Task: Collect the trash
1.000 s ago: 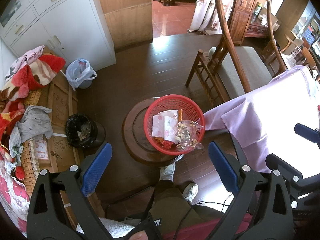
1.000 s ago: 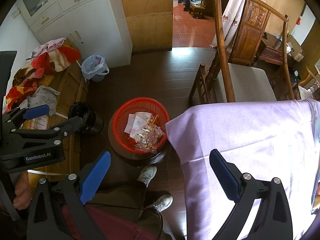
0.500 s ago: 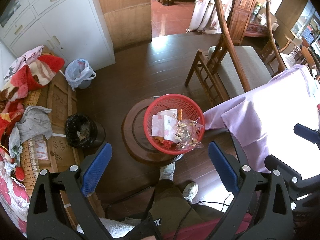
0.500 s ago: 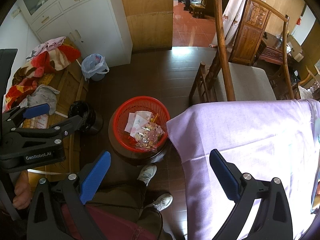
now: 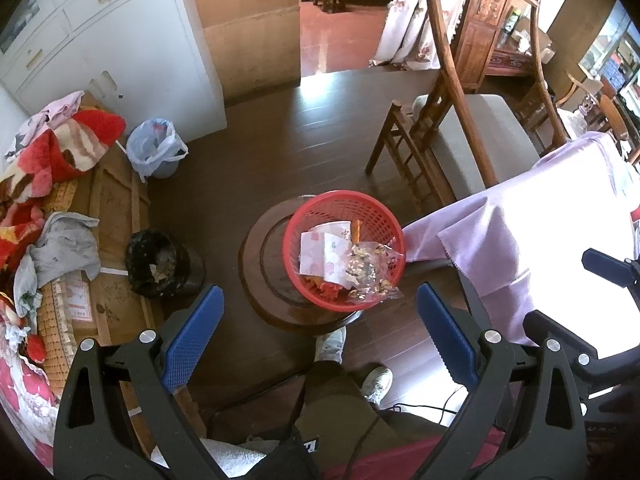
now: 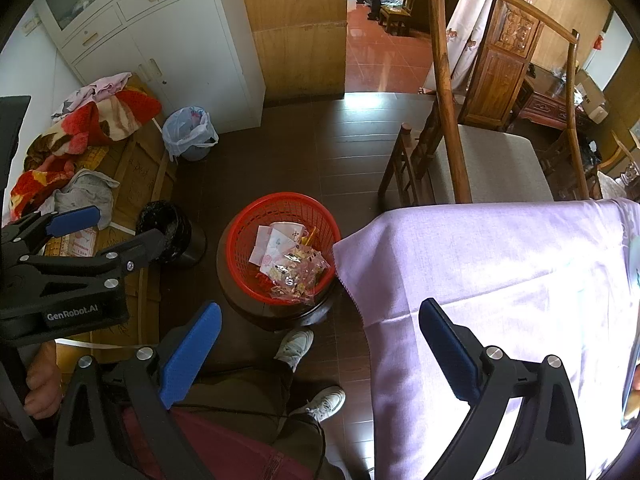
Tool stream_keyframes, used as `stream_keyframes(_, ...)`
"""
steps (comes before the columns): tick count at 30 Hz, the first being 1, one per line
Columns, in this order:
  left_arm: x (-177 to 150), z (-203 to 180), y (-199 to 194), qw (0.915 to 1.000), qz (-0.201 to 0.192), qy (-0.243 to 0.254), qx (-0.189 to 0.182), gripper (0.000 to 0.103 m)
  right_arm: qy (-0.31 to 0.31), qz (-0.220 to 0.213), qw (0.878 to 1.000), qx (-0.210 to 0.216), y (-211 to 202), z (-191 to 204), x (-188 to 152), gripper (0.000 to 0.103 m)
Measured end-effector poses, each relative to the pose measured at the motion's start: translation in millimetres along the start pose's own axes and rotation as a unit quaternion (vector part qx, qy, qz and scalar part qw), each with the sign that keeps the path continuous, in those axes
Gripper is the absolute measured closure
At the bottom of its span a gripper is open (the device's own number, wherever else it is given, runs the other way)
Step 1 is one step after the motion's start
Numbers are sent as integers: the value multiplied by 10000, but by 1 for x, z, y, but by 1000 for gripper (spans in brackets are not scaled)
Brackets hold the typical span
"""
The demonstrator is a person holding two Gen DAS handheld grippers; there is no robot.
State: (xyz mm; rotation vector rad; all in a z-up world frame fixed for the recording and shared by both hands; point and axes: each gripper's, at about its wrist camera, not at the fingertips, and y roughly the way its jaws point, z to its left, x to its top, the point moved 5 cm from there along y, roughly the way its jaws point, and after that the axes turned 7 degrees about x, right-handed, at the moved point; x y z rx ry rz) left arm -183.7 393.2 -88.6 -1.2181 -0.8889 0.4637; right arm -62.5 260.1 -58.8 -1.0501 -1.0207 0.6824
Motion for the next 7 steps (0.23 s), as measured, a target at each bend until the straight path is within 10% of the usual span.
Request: stream_keyframes(7,2,0,2,10000,31,1,58,9,-6,0,10000,-2,1,0,0,6)
